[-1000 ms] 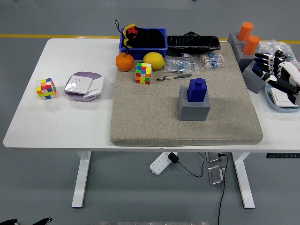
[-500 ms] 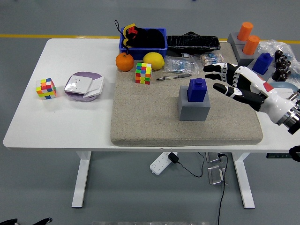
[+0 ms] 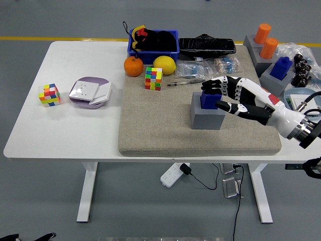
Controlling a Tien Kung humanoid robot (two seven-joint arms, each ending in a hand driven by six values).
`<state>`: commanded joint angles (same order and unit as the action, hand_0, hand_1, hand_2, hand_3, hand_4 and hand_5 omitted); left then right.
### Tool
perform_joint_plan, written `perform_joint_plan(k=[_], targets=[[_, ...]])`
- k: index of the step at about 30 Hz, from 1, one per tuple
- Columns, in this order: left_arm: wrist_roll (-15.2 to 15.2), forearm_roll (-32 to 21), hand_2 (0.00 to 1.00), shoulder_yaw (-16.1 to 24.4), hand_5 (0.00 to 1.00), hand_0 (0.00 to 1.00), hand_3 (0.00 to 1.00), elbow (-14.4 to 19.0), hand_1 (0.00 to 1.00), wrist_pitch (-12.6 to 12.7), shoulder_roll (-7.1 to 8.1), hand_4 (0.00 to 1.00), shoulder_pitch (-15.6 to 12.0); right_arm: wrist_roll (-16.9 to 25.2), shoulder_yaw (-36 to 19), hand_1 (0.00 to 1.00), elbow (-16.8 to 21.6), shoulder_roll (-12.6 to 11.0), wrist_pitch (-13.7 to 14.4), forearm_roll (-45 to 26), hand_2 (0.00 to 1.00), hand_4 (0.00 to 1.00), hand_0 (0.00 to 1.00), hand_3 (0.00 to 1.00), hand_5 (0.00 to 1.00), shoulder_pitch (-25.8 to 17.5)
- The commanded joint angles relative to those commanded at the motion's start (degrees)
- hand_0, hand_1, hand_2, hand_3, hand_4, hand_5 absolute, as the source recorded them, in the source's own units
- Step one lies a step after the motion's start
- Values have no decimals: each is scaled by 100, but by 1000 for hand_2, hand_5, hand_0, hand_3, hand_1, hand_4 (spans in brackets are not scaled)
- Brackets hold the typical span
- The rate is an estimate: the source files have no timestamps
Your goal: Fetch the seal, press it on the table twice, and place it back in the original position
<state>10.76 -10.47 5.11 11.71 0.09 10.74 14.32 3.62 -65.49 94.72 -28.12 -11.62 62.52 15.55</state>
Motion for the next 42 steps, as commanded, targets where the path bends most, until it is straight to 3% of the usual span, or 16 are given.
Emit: perform_joint_plan(k=[12, 21, 28, 34, 36, 37, 42], targets=[[-18, -88, 762, -40, 416, 812, 800, -1, 784, -4, 1, 677, 14, -21, -751, 761, -1224, -17, 110, 728, 756, 998, 845, 749, 605, 223], [-29, -134, 762, -62, 414, 812, 800, -3, 784, -3, 9, 677, 15, -111, -1043, 813, -1905, -62, 270, 2258, 808, 998, 873, 781, 581, 374], [-31, -148, 763, -68, 415, 812, 800, -4, 784, -3, 14, 677, 8, -269, -1084, 830, -2297, -92, 469, 3295, 817, 998, 890, 790, 579, 474], [-26, -140, 763, -54, 416, 812, 801, -8, 784, 0, 24, 676, 15, -622, -1137, 880, -2765, -103, 392, 4285, 873, 998, 909, 828, 609, 556], [-33, -158, 763, -66, 416, 812, 801, -8, 784, 0, 27, 676, 19, -761, -1110, 880, -2882, -118, 320, 4381, 873, 998, 909, 828, 609, 574], [-37, -168, 763, -75, 416, 812, 801, -8, 785, 1, 28, 676, 21, -822, -1048, 895, -2955, -143, 283, 4361, 887, 998, 925, 855, 681, 582], [-38, -172, 763, -74, 416, 812, 801, -9, 785, 0, 21, 676, 23, -864, -824, 895, -3158, -184, 260, 4328, 887, 998, 925, 855, 681, 611]])
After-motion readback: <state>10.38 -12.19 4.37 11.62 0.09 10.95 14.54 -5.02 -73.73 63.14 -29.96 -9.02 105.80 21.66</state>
